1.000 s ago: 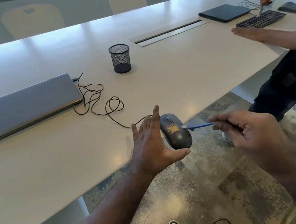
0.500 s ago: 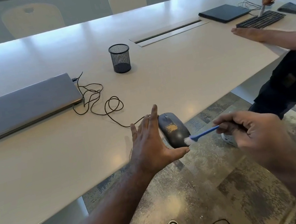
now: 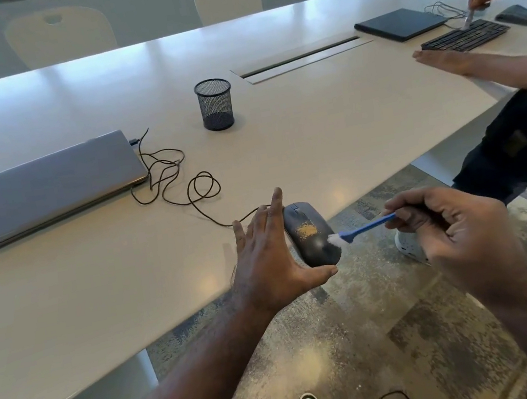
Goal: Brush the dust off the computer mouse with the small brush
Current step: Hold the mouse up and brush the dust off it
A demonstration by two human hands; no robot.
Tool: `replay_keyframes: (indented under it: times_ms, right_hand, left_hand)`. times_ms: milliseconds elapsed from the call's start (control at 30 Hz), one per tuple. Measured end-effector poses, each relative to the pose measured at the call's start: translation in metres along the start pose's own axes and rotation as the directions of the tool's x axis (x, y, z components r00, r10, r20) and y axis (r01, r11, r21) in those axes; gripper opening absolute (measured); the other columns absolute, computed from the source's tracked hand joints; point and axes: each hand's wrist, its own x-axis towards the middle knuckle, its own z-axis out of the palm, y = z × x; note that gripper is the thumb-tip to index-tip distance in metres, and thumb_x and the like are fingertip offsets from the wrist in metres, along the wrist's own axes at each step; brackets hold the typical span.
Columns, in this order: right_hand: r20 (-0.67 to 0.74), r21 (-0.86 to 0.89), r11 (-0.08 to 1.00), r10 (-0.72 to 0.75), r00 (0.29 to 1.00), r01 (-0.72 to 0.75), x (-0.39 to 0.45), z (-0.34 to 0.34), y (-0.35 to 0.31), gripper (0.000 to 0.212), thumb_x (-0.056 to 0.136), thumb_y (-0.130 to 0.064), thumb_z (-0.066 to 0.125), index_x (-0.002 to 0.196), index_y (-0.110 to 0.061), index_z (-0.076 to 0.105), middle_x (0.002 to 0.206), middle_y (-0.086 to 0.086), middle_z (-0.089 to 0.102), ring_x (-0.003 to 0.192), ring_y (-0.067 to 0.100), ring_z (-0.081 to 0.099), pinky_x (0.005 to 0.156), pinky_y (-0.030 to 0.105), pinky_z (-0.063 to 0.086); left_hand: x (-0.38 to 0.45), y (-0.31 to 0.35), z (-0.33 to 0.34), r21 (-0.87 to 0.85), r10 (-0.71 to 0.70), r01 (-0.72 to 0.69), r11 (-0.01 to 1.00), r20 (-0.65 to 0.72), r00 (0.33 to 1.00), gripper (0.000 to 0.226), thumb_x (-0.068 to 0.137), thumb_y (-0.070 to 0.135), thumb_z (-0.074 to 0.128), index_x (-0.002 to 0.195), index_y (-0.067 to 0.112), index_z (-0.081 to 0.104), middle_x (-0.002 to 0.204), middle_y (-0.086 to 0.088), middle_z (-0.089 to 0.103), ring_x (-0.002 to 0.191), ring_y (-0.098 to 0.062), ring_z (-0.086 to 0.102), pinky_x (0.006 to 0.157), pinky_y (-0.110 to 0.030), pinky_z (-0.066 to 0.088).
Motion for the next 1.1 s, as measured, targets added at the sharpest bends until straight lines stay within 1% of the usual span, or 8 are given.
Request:
replay_keyframes:
  times_ms: [167,267,333,433,567,700,900,1100]
  right_hand:
    - [0.048,-0.096,0.985,-0.141,0.989,0.145,0.001,0.010,-0.010,0.029,0.086,0.002,0.067,0.106,-0.018,0.071,0.095,-0.010,0.071,0.087,0.001,0.069,0.076,0.017,0.055]
    - [0.154,-0.245,0.918,-0.280,0.948,0.311,0.004,0.012,-0.014,0.027,0.088,0.002,0.063,0.109,-0.013,0.072,0.102,-0.003,0.072,0.084,0.016,0.070,0.068,0.036,0.059]
    - [0.217,-0.298,0.877,-0.323,0.921,0.378,0.006,0.009,-0.014,0.028,0.084,0.003,0.064,0.107,-0.012,0.072,0.104,-0.002,0.073,0.079,0.023,0.071,0.060,0.040,0.059]
    - [0.249,-0.309,0.872,-0.311,0.917,0.380,0.010,0.003,-0.013,0.032,0.081,0.006,0.065,0.105,-0.013,0.073,0.103,-0.002,0.073,0.076,0.023,0.070,0.059,0.039,0.059]
    - [0.207,-0.259,0.896,-0.313,0.927,0.360,0.013,-0.003,-0.014,0.025,0.085,0.002,0.063,0.104,-0.010,0.074,0.101,0.001,0.073,0.081,0.023,0.071,0.063,0.041,0.059]
    - [0.253,-0.280,0.890,-0.293,0.922,0.360,0.013,0.000,-0.016,0.031,0.081,0.009,0.066,0.103,-0.011,0.074,0.102,-0.001,0.073,0.079,0.022,0.071,0.061,0.040,0.059]
    - [0.197,-0.263,0.895,-0.316,0.928,0.360,0.016,-0.007,-0.013,0.021,0.091,-0.004,0.058,0.103,-0.012,0.074,0.100,-0.003,0.073,0.082,0.020,0.071,0.064,0.040,0.059]
    - [0.323,-0.275,0.883,-0.289,0.901,0.381,0.014,-0.003,-0.020,0.027,0.083,-0.001,0.065,0.104,-0.014,0.075,0.105,-0.003,0.073,0.083,0.019,0.072,0.065,0.039,0.060]
  left_hand:
    - [-0.001,0.003,0.001,0.029,0.024,-0.024,0.999,0.026,0.999,0.140,0.055,0.075,0.073,0.156,0.031,-0.012,0.156,0.000,0.029,0.149,-0.016,0.018,0.122,-0.055,-0.007]
    - [-0.002,0.004,0.003,0.033,0.028,-0.029,0.999,0.032,0.999,0.141,0.056,0.074,0.076,0.156,0.032,-0.013,0.158,0.000,0.027,0.151,-0.016,0.016,0.122,-0.054,-0.008]
    - [-0.003,0.003,0.002,0.039,0.023,-0.024,0.999,0.031,0.999,0.141,0.056,0.074,0.078,0.156,0.032,-0.013,0.159,-0.001,0.026,0.151,-0.017,0.014,0.122,-0.054,-0.008]
    - [-0.003,0.002,0.001,0.035,0.010,-0.012,0.999,0.033,0.999,0.141,0.055,0.076,0.074,0.155,0.033,-0.015,0.159,-0.001,0.027,0.151,-0.016,0.015,0.122,-0.054,-0.009]
    - [-0.004,0.002,0.001,0.030,0.006,-0.008,1.000,0.037,0.999,0.138,0.053,0.081,0.067,0.154,0.036,-0.016,0.158,-0.001,0.028,0.151,-0.017,0.015,0.122,-0.055,-0.007]
    - [-0.004,0.002,0.001,0.026,0.009,-0.010,1.000,0.034,0.999,0.138,0.053,0.080,0.069,0.154,0.036,-0.015,0.158,0.000,0.028,0.151,-0.017,0.015,0.122,-0.055,-0.007]
    - [-0.004,0.003,-0.001,0.027,0.001,-0.002,1.000,0.039,0.999,0.139,0.053,0.079,0.070,0.155,0.035,-0.013,0.158,0.000,0.028,0.151,-0.016,0.015,0.122,-0.055,-0.007]
    - [-0.005,0.003,0.000,0.032,0.013,-0.015,0.999,0.039,0.999,0.140,0.055,0.077,0.074,0.156,0.034,-0.013,0.159,-0.001,0.028,0.151,-0.017,0.015,0.122,-0.055,-0.007]
